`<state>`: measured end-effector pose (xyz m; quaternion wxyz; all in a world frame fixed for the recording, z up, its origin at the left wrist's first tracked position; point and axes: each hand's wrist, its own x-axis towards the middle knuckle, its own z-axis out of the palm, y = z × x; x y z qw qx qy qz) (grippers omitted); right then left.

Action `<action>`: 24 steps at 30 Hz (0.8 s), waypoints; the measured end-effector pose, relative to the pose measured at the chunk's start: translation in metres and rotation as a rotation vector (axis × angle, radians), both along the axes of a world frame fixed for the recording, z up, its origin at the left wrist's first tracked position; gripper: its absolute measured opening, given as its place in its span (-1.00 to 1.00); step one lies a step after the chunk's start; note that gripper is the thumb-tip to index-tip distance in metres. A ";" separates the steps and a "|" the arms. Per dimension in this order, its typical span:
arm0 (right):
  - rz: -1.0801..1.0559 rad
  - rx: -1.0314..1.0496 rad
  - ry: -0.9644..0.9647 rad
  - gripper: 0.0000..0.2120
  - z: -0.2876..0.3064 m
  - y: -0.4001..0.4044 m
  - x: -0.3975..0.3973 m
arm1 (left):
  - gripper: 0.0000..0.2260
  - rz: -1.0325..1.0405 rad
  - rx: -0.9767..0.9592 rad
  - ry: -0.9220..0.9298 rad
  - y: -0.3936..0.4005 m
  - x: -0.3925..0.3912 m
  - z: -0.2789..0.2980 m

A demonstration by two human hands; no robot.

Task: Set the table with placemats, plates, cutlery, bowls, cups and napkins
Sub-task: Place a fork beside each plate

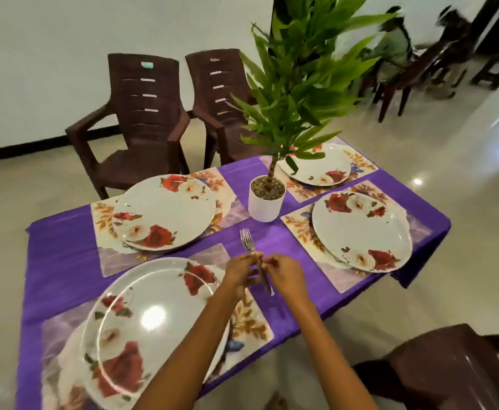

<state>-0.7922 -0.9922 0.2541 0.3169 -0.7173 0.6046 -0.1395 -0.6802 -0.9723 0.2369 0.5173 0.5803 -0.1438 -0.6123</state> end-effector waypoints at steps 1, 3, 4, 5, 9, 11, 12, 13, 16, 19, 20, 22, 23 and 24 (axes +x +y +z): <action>0.052 -0.001 0.042 -0.82 -0.003 -0.011 -0.013 | -0.87 0.009 0.010 -0.008 -0.013 -0.012 -0.001; 0.101 -0.030 0.100 -0.81 -0.008 -0.030 -0.033 | -0.91 0.014 0.022 -0.020 -0.037 -0.034 -0.005; 0.105 -0.059 0.132 -0.79 -0.011 -0.040 -0.042 | -0.93 0.019 0.027 -0.024 -0.049 -0.044 -0.009; 0.106 -0.074 0.165 -0.78 -0.014 -0.050 -0.050 | -0.94 0.024 0.029 -0.027 -0.059 -0.055 -0.012; 0.095 -0.040 0.232 -0.74 -0.024 -0.079 -0.072 | -0.88 0.059 0.060 -0.073 -0.088 -0.088 -0.024; 0.095 0.017 0.215 -0.75 -0.029 -0.091 -0.080 | -0.89 0.045 0.084 -0.115 -0.100 -0.097 -0.032; 0.083 0.049 0.190 -0.77 -0.031 -0.095 -0.084 | -0.90 0.022 0.093 -0.123 -0.105 -0.098 -0.035; 0.065 0.079 0.158 -0.79 -0.032 -0.102 -0.089 | -0.90 0.000 0.105 -0.121 -0.110 -0.100 -0.038; 0.020 0.149 0.067 -0.83 -0.036 -0.122 -0.101 | -0.82 -0.040 0.130 -0.118 -0.124 -0.099 -0.043; 0.025 0.200 0.000 -0.81 -0.038 -0.141 -0.110 | -0.83 -0.063 0.125 -0.127 -0.138 -0.094 -0.045; 0.018 0.206 -0.015 -0.81 -0.039 -0.147 -0.114 | -0.85 -0.055 0.121 -0.119 -0.143 -0.091 -0.045; -0.025 0.206 -0.033 -0.80 -0.041 -0.158 -0.122 | -0.85 -0.027 0.129 -0.131 -0.150 -0.085 -0.042; -0.044 0.204 -0.026 -0.79 -0.042 -0.162 -0.126 | -0.86 -0.012 0.138 -0.142 -0.153 -0.082 -0.042; -0.049 0.199 0.002 -0.79 -0.044 -0.164 -0.129 | -0.86 -0.002 0.148 -0.153 -0.154 -0.079 -0.044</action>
